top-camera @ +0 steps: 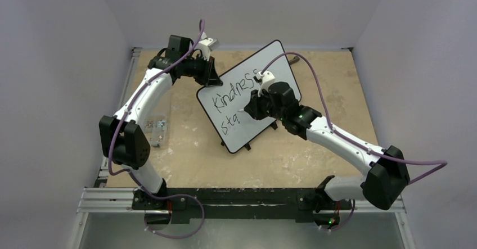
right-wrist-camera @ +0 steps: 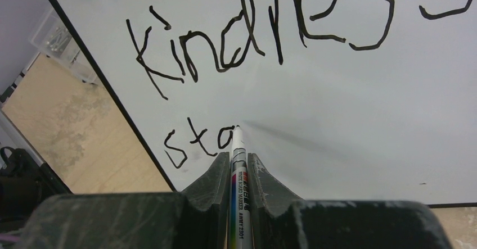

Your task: Write a sentence on the whiteboard

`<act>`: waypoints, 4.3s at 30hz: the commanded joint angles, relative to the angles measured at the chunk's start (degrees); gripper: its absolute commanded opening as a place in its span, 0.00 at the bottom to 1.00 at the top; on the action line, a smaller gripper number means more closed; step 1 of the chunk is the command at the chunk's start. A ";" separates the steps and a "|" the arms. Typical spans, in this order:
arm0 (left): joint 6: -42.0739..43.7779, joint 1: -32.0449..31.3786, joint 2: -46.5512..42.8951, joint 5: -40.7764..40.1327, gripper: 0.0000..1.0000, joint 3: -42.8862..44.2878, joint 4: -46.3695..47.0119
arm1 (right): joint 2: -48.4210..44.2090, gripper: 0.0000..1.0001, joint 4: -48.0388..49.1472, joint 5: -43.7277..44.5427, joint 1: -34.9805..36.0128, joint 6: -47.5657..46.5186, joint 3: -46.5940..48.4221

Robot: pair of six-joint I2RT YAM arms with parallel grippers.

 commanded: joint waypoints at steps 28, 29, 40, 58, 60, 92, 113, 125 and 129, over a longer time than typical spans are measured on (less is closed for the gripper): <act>7.17 -0.72 -0.29 -8.87 0.00 -0.37 -4.23 | 0.84 0.00 5.75 0.24 -2.33 1.22 -5.70; 7.15 -0.73 -0.29 -8.86 0.00 -0.36 -4.17 | 0.63 0.00 5.73 0.32 -2.31 1.17 -5.97; 7.04 -0.73 -0.29 -8.77 0.00 -0.36 -4.23 | -0.43 0.00 4.79 -0.10 -2.35 1.34 -5.62; 7.13 -0.73 -0.21 -8.77 0.00 -0.28 -4.32 | 3.37 0.00 4.31 -0.01 -2.65 0.25 1.59; 7.11 -0.71 -0.20 -8.77 0.00 -0.27 -4.32 | 3.71 0.00 4.32 -0.02 -2.93 0.18 2.05; 7.28 -0.72 -0.18 -9.01 0.00 -0.20 -4.42 | -0.21 0.00 3.83 -1.69 -4.99 1.05 -0.83; 7.23 -0.73 -0.20 -8.89 0.00 -0.19 -4.46 | 2.50 0.00 5.75 -2.40 -5.38 1.22 -1.74; 7.13 -0.71 -0.20 -8.79 0.00 -0.19 -4.41 | 1.61 0.00 5.20 -1.81 -8.00 1.29 -2.81; 7.17 -0.73 -0.33 -8.71 0.00 -0.19 -4.39 | 1.16 0.00 4.94 -2.08 -8.25 1.33 -2.61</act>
